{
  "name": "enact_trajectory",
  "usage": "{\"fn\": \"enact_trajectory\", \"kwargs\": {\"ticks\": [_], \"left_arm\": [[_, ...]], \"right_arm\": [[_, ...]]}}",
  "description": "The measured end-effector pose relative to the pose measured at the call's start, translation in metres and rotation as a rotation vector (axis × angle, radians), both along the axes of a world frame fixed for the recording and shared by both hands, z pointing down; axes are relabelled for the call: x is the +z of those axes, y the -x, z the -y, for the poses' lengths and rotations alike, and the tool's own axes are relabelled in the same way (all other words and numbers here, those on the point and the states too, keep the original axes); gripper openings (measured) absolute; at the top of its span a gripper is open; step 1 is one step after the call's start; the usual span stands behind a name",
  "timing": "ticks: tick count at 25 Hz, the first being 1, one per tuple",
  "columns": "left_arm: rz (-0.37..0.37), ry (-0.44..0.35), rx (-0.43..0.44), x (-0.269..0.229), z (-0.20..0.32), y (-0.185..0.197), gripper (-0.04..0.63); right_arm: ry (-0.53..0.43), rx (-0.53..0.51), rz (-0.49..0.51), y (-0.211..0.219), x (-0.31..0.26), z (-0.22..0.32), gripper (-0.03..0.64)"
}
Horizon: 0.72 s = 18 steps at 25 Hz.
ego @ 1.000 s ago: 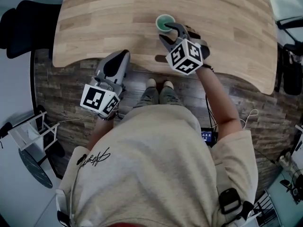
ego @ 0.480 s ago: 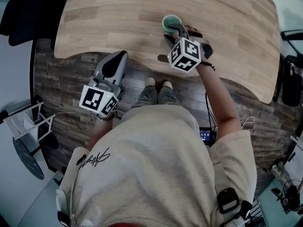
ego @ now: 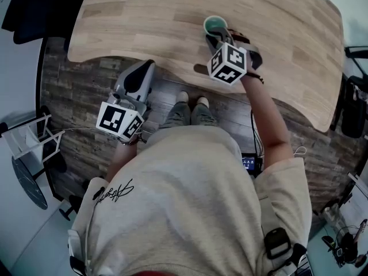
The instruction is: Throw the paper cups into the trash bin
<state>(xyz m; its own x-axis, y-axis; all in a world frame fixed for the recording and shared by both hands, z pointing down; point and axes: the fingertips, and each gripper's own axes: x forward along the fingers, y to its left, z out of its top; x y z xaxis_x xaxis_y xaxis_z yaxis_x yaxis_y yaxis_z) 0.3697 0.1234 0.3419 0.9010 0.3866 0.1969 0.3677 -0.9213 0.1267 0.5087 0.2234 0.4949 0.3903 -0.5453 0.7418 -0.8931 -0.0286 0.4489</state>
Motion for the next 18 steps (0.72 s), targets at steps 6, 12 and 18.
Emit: {"fn": "enact_trajectory", "kwargs": {"ticks": [6,12,18], "left_arm": [[-0.006,-0.001,-0.018,-0.002,0.001,0.003,0.003],[-0.006,-0.006,-0.045,0.0,0.004,0.008,0.003],[-0.019,-0.005,-0.089,0.0,0.007,0.015,0.003]], "right_arm": [[0.002,-0.029,0.026,0.007,-0.003,0.002,0.046],[-0.008,-0.056,0.039,0.013,-0.013,0.008,0.046],[-0.04,-0.096,0.046,0.025,-0.023,0.02,0.046]]}}
